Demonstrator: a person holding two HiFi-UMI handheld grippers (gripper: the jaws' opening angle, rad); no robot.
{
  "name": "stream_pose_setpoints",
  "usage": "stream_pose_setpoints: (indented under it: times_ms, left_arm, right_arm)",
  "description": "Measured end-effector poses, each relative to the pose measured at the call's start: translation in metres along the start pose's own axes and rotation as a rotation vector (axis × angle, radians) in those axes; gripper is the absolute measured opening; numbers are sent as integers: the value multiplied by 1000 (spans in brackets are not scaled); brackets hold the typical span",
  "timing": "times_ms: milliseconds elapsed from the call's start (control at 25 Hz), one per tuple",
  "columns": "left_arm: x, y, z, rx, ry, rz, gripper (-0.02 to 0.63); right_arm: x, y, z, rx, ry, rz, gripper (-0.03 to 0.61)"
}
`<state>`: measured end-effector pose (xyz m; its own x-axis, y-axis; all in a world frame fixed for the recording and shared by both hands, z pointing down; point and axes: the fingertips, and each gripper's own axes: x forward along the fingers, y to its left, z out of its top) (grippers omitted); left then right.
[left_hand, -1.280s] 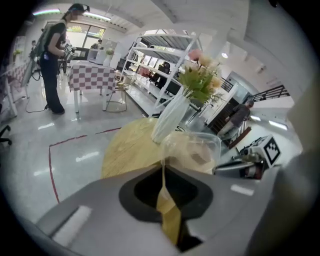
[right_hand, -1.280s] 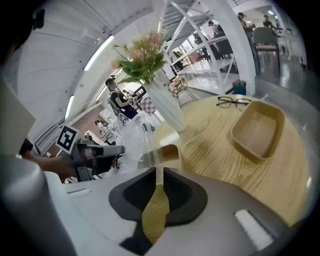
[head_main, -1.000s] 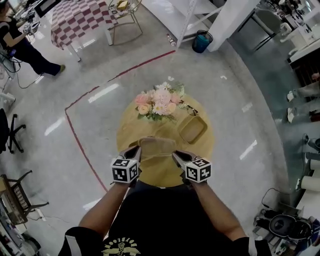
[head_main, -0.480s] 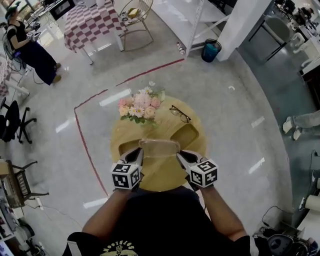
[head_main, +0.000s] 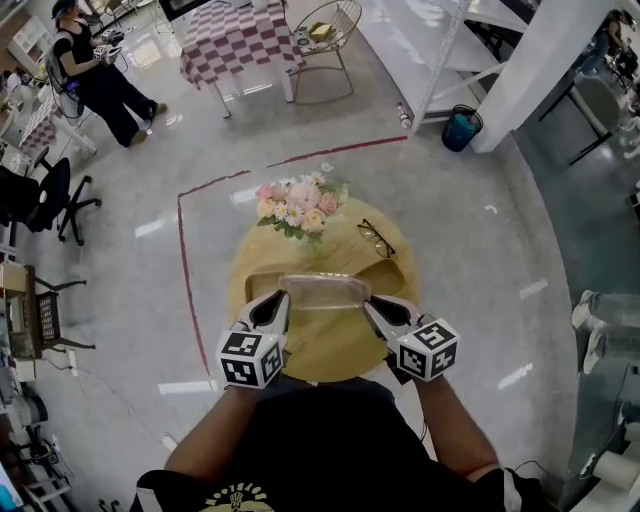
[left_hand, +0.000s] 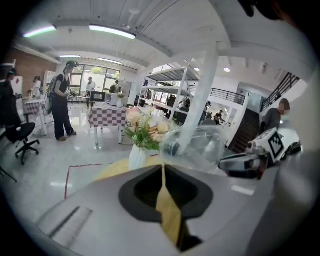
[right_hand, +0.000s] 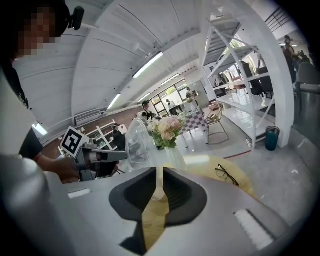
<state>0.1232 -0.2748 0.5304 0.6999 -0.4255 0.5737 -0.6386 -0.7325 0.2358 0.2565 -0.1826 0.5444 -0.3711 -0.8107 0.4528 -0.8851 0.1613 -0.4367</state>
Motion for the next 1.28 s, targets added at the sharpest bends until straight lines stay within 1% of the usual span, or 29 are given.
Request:
stream_pose_setpoints:
  times_ms: [80,200,440,560,680,800,1080,1280]
  left_arm:
    - [-7,1,8,1,-26,9,17]
    - [-12,0,16,5,-55,0,17]
    - [-28,6,43,61,-119,-53,16]
    - [-30,11,49,83,-124,-103,17]
    - [-36,19,50,84,-119,-153,15]
    - [-44,25,53,103,-122,-188,16]
    - [-52,31,70,155,-147,-264,17]
    - [-52,28,81,172,-164,-286,17]
  right_arm:
    - [0,5,9,-27,-3,7,43]
    - [-2,8,18,-34,-16,4,43]
    - [-5,29,38,-41,-64,-41,43]
    - [-5,36,43,-27,-83,-79,43]
    - [-3,47,43,-5,-91,-115,43]
    - [-1,57,45,5,-102,-143,43]
    - [-6,78,60,-30,-124,-217,42]
    - [-12,82,69,-62,-144,-232,43]
